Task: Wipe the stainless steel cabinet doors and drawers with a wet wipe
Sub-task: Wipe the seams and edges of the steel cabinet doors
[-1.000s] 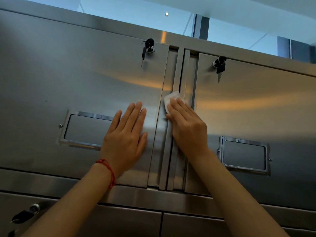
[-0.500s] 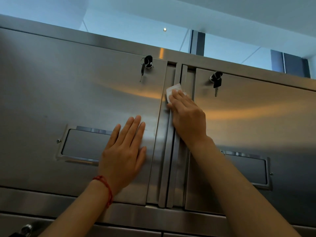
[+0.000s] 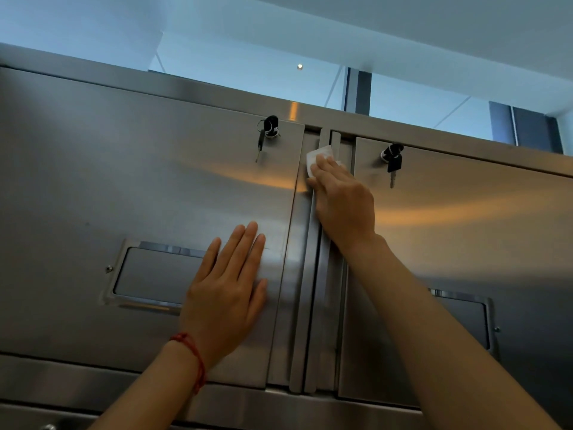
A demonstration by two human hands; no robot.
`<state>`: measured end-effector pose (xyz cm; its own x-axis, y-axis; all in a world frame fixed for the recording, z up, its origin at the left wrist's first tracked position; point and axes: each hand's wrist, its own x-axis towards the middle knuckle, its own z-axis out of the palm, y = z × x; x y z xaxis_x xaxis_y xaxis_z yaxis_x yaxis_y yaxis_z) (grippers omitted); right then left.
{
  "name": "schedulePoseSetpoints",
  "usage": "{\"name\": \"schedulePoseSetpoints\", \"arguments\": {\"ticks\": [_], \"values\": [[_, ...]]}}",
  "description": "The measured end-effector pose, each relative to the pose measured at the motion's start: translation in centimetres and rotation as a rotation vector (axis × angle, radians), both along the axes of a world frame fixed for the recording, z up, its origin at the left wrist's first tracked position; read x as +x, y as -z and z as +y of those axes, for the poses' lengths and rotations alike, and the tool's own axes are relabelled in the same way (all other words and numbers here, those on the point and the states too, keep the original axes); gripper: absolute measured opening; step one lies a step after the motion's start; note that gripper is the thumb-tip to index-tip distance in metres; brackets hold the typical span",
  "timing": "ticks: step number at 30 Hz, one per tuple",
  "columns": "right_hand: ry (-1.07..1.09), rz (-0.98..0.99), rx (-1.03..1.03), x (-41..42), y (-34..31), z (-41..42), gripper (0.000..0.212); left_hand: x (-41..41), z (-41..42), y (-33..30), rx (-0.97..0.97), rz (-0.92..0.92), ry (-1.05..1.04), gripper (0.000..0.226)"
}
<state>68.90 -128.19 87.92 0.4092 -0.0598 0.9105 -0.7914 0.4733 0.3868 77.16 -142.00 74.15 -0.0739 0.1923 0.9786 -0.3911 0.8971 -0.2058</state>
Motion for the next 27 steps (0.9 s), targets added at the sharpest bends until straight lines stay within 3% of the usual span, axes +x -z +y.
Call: {"name": "schedulePoseSetpoints", "arguments": {"ticks": [7,12,27], "values": [[0.062,0.066,0.002,-0.6,0.4,0.2,0.022,-0.1,0.0,0.1,-0.003,0.008,0.017,0.055],[0.075,-0.065,0.032,0.1,-1.3,-0.1,0.027,-0.2,-0.1,0.1,-0.008,0.013,0.018,0.055],[0.165,-0.152,0.047,0.3,-2.6,-0.3,0.035,-0.1,0.0,0.1,-0.008,0.02,0.009,0.055]]}}
